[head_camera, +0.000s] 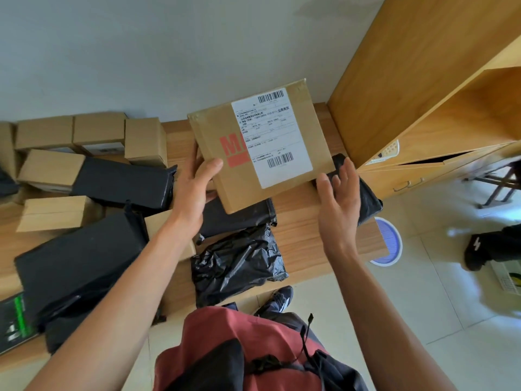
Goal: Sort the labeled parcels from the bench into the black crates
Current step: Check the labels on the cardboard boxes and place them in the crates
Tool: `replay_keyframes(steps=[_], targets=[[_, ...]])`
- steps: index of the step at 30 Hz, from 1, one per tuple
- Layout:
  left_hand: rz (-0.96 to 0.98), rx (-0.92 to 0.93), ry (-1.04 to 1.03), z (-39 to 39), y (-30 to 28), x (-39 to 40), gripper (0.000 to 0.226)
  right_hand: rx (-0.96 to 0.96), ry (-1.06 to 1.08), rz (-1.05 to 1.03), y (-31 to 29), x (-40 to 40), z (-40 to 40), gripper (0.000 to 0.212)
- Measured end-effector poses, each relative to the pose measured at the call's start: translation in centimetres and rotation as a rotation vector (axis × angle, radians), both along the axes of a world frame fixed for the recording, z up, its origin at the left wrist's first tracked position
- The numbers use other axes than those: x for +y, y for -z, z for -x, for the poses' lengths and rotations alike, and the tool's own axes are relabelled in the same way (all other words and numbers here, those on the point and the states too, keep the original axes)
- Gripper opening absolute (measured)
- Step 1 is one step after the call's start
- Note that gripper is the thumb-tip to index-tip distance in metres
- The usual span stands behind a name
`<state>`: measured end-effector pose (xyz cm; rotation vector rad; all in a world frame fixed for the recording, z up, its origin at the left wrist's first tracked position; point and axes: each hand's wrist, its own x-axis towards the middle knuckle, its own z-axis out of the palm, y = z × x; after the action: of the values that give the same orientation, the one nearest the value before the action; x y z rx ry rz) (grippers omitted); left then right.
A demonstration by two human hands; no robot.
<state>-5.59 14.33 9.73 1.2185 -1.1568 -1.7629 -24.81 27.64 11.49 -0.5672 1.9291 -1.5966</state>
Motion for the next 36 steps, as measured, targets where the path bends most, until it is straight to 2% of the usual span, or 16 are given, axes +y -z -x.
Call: replay_keyframes(steps=[4,8,12,15,19,26,32,36], targets=[[-0.010,-0.010,0.056,-2.5,0.0,-0.9,0.068,0.035,-0.027,0.004,-0.5,-0.9,0.7,0.067],[-0.012,-0.017,0.085,-3.7,-0.2,-0.9,0.068,-0.015,-0.160,0.054,-1.2,-1.1,-0.2,0.048],[-0.005,-0.009,-0.085,-3.8,-0.6,-0.2,0.064,-0.049,-0.206,0.086,-1.2,-1.2,-1.3,0.042],[0.020,-0.046,-0.234,-3.5,-0.5,0.8,0.041,-0.042,-0.222,0.096,-1.0,-1.3,-1.8,0.038],[0.074,-0.128,-0.302,-3.2,-0.5,2.5,0.027,-0.036,-0.272,0.084,-1.0,-1.4,-1.5,0.036],[0.190,-0.250,-0.375,-3.8,-2.2,6.5,0.048,0.014,-0.391,0.100,-0.6,-2.4,-1.8,0.041],[0.221,-0.304,-0.570,-6.9,-2.4,10.0,0.061,0.011,-0.592,0.127,0.3,-2.6,-3.9,0.055],[0.260,-0.362,-0.652,-9.4,-2.3,12.5,0.064,-0.017,-0.713,0.138,0.8,-2.7,-6.0,0.057]])
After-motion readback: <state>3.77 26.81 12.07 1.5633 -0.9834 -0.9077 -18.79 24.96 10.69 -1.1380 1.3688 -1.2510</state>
